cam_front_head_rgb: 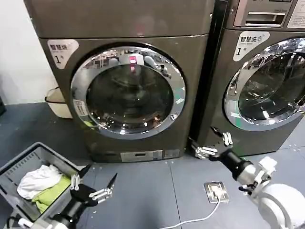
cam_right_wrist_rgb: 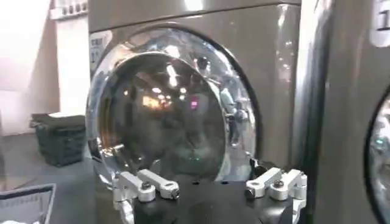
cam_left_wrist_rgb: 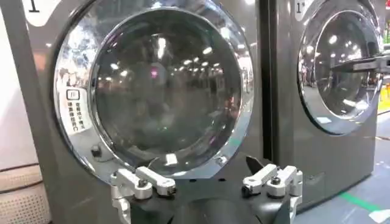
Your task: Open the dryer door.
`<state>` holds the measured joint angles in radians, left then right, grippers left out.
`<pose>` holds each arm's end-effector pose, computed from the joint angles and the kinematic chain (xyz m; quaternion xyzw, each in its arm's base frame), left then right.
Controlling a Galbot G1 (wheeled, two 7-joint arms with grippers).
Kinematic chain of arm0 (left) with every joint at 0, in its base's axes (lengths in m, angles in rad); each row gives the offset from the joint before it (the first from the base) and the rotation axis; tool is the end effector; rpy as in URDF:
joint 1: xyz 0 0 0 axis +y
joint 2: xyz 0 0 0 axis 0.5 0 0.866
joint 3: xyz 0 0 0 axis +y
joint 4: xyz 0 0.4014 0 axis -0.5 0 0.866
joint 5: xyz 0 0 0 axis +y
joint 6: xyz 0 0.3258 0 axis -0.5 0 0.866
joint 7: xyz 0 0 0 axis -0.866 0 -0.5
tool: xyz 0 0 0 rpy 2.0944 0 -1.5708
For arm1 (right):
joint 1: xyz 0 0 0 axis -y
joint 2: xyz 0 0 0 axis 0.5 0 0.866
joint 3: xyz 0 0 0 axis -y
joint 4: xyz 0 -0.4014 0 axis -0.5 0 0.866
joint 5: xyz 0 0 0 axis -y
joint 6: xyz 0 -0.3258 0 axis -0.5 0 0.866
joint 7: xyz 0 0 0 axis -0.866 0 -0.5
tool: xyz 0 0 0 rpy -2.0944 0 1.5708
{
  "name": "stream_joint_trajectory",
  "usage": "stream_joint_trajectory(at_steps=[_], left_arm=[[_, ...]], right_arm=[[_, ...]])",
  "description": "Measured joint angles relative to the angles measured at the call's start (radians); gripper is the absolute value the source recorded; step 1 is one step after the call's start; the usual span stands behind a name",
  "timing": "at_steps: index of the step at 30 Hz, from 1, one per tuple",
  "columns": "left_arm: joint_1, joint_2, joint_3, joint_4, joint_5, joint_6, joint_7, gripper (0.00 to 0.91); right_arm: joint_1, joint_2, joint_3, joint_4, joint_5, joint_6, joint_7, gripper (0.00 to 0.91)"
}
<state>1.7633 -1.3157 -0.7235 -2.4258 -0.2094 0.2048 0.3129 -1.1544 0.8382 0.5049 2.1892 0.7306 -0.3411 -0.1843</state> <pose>0.0663 0.0803 -0.2430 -0.1772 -0.9822 -0.0540 0.0323 0.2466 -0.1385 -0.1888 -0.2978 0.9544 -0.0228 0.0011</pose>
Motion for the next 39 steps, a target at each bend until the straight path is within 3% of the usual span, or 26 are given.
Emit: stream_joint_trajectory(at_steps=[13,39], left_arm=[[-0.001,-0.009,0.001,-0.006,0.001,0.002,0.001,0.907],[-0.001,-0.016,0.002,-0.002,0.005,0.002,0.002,0.907]], right_arm=[[0.251,-0.028,-0.227,-0.097,0.070,-0.005,0.010,0.907],[0.652,0.091,-0.616,-0.254,0.144,-0.012,0.025,0.907]])
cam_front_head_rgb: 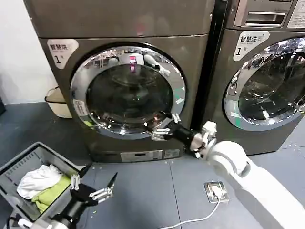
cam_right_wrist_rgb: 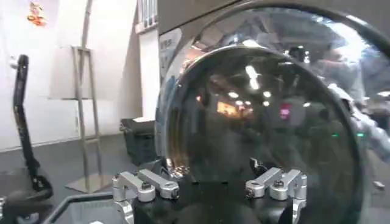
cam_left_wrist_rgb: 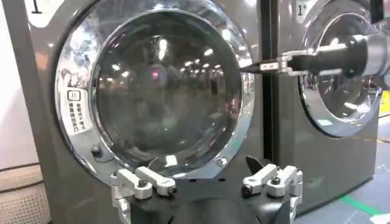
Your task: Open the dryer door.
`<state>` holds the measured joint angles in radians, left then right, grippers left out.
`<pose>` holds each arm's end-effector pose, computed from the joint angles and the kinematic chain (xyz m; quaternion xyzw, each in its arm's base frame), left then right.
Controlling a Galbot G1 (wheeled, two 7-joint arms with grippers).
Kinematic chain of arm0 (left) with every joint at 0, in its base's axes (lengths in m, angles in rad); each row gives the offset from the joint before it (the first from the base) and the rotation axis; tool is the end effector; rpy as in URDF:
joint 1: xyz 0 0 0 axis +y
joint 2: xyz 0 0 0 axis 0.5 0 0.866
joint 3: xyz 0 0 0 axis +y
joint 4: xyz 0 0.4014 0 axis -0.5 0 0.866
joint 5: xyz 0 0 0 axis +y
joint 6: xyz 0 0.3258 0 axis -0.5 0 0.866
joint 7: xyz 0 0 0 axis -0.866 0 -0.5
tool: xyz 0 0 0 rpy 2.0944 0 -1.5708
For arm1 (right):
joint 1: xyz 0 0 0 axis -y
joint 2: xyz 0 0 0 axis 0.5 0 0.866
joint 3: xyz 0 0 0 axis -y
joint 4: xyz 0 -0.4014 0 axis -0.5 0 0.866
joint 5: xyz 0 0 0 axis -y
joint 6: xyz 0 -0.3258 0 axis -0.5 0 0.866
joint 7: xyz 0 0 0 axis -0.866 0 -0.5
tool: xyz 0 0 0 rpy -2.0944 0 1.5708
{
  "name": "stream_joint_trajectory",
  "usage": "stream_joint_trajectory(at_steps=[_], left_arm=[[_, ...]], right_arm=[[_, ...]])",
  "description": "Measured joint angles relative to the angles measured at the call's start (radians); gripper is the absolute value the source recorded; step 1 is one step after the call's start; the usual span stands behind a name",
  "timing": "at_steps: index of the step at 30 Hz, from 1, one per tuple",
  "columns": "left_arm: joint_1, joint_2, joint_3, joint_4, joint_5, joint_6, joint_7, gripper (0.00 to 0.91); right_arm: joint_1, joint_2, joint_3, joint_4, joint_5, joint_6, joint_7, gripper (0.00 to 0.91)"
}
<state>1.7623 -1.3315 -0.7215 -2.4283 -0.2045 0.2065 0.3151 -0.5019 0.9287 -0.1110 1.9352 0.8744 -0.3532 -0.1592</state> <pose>0.0656 0.0775 -0.2433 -0.1740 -0.9830 -0.0499 0.0311 0.3841 -0.0263 -0.1606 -0.4511 0.8925 -0.0003 0.0028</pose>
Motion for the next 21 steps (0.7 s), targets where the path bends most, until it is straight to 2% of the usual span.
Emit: stream_joint_trajectory(at_steps=[21], left_arm=[[-0.004,0.000,-0.002,-0.002,-0.001,-0.001,0.001,0.907]], right_arm=[[0.153,0.120,-0.135,-0.169,0.003,0.001,0.015,0.907]])
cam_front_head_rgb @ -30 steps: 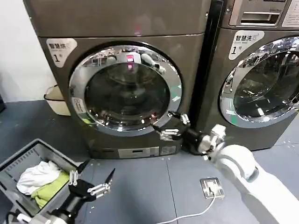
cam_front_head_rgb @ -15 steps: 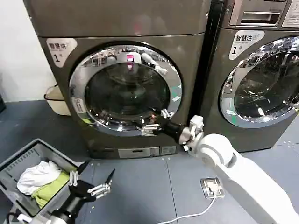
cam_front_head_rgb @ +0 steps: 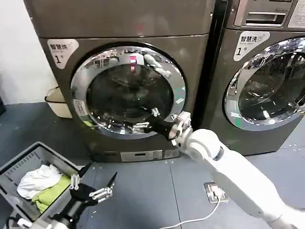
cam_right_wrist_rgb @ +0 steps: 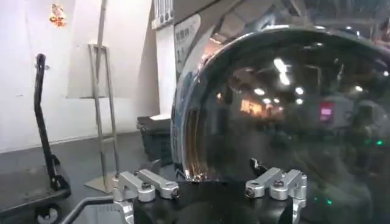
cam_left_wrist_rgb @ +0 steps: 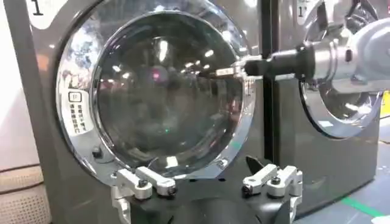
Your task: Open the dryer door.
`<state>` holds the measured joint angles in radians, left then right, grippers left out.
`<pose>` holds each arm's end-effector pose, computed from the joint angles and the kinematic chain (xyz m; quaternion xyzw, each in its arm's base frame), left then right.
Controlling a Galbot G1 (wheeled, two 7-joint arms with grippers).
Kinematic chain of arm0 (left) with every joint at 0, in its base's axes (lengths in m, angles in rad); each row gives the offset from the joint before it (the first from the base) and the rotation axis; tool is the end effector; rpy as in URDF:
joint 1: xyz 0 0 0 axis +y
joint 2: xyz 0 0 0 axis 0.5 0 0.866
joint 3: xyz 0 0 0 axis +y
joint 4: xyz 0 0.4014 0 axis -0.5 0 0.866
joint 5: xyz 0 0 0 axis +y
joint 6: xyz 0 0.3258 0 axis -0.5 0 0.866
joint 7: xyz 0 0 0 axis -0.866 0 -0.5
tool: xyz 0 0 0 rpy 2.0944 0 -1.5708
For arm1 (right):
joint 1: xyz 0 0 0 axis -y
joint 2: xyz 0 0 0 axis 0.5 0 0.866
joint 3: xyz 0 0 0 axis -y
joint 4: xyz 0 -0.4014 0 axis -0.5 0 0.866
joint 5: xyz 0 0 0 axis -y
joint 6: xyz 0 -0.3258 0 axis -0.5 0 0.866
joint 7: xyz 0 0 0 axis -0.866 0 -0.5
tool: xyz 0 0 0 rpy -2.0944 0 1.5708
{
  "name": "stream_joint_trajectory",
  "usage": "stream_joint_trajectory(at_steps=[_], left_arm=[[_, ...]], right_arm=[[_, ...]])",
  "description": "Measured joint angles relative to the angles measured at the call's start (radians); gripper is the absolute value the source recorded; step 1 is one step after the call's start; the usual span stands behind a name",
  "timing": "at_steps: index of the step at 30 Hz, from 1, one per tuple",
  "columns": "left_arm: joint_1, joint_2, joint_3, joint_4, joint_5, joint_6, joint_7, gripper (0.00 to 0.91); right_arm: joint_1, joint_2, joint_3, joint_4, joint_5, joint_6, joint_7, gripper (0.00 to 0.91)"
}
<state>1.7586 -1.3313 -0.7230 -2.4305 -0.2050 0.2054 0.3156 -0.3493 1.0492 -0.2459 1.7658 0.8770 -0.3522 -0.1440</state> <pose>0.0664 0.0776 -0.2422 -0.1740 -0.9831 -0.0508 0.0276 0.4356 0.0243 -0.1621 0.4624 -0.8866 -0.0008 0.0138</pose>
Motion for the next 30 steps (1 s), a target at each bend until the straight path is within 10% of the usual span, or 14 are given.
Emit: stream_joint_trajectory(at_steps=[30], left_arm=[[-0.012,0.000,0.001,0.005,-0.004,0.000,0.000,0.907]], right_arm=[[0.104,0.179,-0.120,-0.137,-0.010,-0.008,0.058,0.907]])
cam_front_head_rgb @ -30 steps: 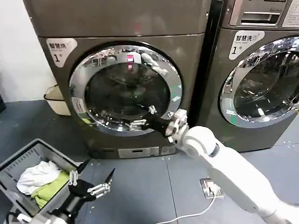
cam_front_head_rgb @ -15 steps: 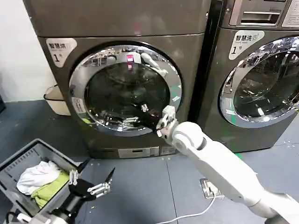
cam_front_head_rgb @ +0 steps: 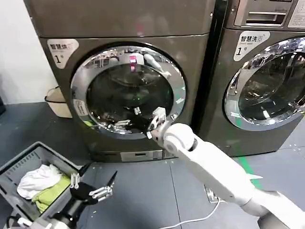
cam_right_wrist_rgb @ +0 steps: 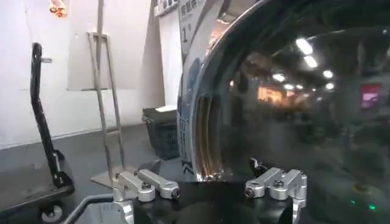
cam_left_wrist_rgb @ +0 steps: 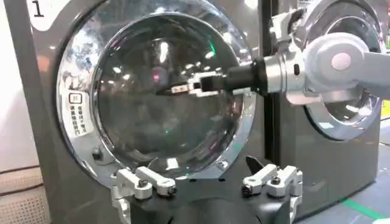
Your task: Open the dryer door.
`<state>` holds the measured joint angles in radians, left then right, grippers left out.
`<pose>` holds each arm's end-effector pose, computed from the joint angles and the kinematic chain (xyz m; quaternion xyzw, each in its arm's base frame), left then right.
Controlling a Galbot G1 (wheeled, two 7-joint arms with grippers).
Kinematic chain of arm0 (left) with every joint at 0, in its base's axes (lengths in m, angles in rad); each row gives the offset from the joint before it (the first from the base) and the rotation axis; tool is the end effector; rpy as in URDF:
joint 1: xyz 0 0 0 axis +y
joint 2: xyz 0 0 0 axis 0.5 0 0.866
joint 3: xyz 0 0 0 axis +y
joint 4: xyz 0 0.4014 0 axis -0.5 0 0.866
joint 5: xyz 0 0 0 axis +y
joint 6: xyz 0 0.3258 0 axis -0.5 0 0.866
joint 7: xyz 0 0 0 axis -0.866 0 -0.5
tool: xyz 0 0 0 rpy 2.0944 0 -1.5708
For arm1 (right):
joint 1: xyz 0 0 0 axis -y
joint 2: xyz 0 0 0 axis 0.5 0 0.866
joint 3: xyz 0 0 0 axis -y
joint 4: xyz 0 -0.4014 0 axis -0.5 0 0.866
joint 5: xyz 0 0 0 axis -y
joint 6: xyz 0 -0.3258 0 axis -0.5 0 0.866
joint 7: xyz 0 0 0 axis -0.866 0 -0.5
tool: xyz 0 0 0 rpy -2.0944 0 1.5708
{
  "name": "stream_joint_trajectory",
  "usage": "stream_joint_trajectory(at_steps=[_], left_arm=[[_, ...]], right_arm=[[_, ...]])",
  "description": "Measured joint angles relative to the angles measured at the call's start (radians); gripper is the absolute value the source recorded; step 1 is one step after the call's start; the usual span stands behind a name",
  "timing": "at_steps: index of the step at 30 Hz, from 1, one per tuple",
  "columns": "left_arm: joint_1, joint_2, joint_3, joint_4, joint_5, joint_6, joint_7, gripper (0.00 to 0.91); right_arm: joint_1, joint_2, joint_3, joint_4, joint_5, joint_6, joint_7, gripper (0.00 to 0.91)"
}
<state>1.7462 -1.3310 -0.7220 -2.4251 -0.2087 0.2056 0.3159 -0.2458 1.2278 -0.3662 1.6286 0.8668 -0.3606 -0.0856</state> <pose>0.0697 0.0780 -0.2431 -0.1739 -0.9832 -0.0494 0.0240 0.4623 0.1093 -0.1627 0.4809 -0.8763 -0.0042 0.0278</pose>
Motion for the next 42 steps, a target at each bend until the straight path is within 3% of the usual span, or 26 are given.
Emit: stream_joint_trajectory(at_steps=[42], left_arm=[[-0.007,0.002,0.006,0.002,-0.007,0.000,0.000,0.907]], right_arm=[[0.109,0.213,-0.049,-0.274,-0.071,0.028,-0.038,0.907]])
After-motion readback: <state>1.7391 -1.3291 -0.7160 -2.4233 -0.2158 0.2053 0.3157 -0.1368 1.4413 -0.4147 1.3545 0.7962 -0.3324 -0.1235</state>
